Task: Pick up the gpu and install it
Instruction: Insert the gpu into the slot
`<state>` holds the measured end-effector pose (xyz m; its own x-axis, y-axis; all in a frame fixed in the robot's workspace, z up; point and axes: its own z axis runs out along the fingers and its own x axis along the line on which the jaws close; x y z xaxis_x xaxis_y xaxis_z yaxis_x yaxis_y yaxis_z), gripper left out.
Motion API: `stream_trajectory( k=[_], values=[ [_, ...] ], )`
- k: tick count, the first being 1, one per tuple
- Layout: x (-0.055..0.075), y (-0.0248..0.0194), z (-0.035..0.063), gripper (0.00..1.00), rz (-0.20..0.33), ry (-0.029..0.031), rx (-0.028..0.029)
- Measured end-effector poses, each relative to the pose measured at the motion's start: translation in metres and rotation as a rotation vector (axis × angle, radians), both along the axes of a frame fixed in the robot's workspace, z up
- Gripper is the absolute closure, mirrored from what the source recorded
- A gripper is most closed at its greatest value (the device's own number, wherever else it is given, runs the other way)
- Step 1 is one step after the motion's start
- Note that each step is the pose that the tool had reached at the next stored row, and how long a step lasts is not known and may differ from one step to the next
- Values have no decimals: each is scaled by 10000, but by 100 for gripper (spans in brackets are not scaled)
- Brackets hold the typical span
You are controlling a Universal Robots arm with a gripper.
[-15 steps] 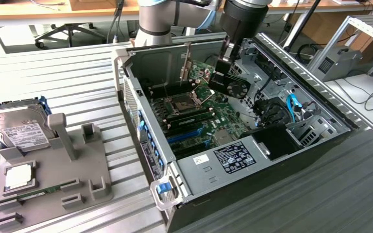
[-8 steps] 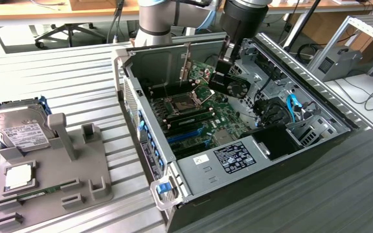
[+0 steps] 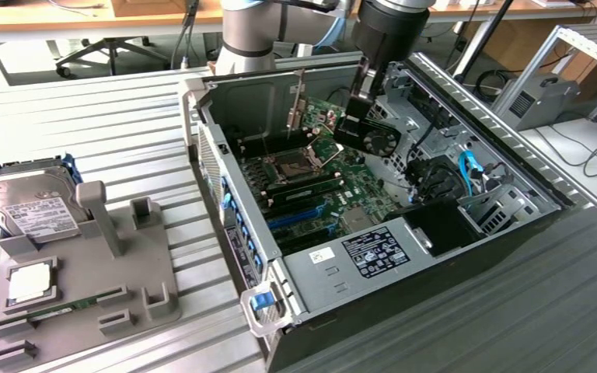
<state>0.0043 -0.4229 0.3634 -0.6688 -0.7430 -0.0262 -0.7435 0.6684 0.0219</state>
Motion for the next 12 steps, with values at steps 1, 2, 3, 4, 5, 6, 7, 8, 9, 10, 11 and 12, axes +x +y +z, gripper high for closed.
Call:
stream_trajectory(
  k=[1, 2, 3, 4, 5, 6, 7, 8, 9, 10, 11, 12],
  values=[
    [0, 0, 0, 74, 23, 1, 0],
    [0, 0, 0, 74, 46, 0, 0],
    [0, 0, 0, 74, 69, 0, 0],
    [0, 0, 0, 74, 93, 0, 0],
    [0, 0, 0, 74, 115, 0, 0],
    [0, 0, 0, 74, 138, 0, 0],
    [0, 0, -1, 74, 160, 0, 0],
    [0, 0, -1, 74, 186, 0, 0],
    [0, 0, -1, 74, 214, 0, 0],
    [0, 0, -1, 74, 247, 0, 0],
    [0, 0, -1, 74, 284, 0, 0],
    [0, 0, -1, 74, 327, 0, 0]
  ],
)
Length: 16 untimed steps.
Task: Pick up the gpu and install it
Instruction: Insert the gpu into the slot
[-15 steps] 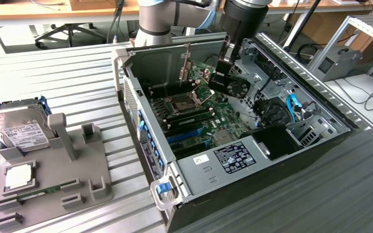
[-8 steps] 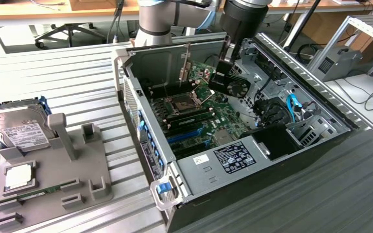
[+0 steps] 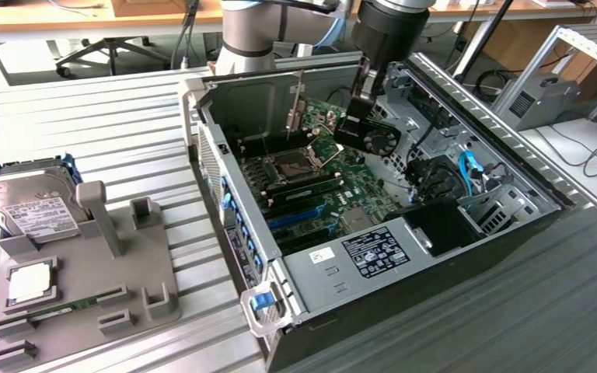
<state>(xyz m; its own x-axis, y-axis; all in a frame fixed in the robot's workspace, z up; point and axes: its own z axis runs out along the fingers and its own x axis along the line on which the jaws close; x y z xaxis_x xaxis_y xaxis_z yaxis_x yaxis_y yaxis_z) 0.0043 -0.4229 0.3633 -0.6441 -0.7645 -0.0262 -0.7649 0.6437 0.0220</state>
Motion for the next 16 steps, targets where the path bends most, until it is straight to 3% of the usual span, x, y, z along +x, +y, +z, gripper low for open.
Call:
stream_trajectory(
  k=[7, 10, 16],
  values=[
    [0, 0, -1, 74, 357, 0, 0],
    [0, 0, -4, 74, 781, 0, 0],
    [0, 0, -11, 74, 2520, 0, 1]
  ],
)
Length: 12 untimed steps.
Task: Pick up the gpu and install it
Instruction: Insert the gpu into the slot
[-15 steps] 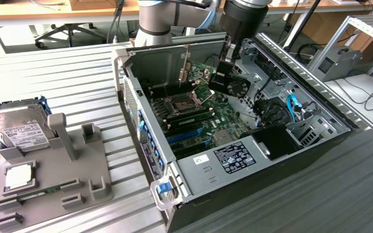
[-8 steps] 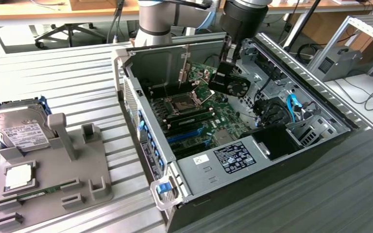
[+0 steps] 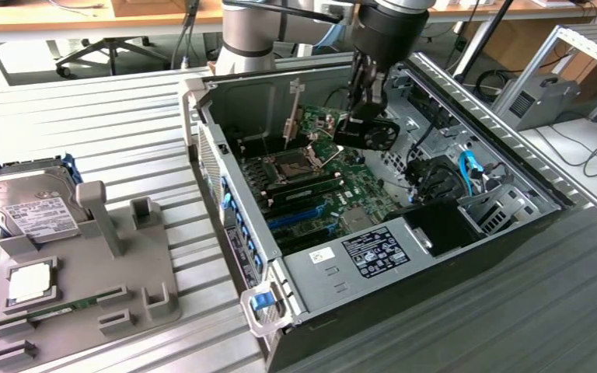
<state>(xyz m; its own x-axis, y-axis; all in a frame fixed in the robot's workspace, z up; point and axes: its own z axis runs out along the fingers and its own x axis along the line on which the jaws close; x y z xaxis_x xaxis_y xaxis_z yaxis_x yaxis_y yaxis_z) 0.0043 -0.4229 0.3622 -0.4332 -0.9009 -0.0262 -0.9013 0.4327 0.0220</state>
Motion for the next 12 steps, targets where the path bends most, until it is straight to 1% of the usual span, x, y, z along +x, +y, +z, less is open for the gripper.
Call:
stream_trajectory(
  k=[2, 4, 12],
  values=[
    [0, 0, -2, 74, 522, 0, 0],
    [0, 0, -4, 74, 812, 0, -1],
    [0, 0, -5, 74, 1132, 0, -1]
  ],
)
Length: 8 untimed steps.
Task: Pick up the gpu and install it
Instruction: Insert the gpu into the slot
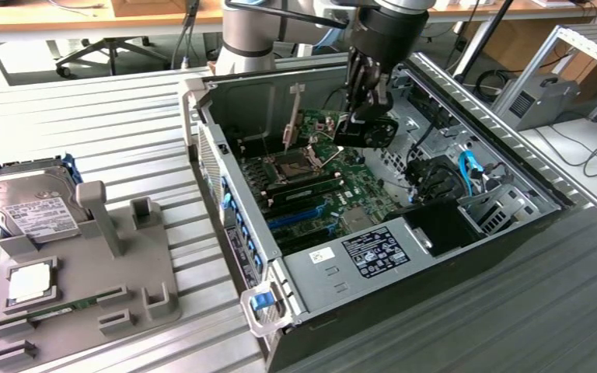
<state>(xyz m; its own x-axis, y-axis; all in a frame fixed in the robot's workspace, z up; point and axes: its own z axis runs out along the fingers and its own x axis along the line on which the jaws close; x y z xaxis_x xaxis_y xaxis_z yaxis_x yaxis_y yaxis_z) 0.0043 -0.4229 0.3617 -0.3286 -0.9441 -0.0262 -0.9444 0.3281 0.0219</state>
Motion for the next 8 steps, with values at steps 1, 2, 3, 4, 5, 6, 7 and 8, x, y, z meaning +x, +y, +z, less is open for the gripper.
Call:
stream_trajectory(
  k=[1, 2, 3, 4, 5, 6, 7, 8],
  values=[
    [0, 0, 0, 74, 34, 0, 0],
    [0, 0, 0, 74, 62, 0, 0],
    [0, 0, 0, 74, 88, 0, 0],
    [0, 0, 0, 74, 116, 0, 0],
    [0, 0, 0, 74, 142, 0, 0],
    [0, 0, 0, 74, 170, 0, 0],
    [0, 0, -1, 74, 197, 0, 0],
    [0, 0, -1, 74, 224, 0, 0]
  ],
)
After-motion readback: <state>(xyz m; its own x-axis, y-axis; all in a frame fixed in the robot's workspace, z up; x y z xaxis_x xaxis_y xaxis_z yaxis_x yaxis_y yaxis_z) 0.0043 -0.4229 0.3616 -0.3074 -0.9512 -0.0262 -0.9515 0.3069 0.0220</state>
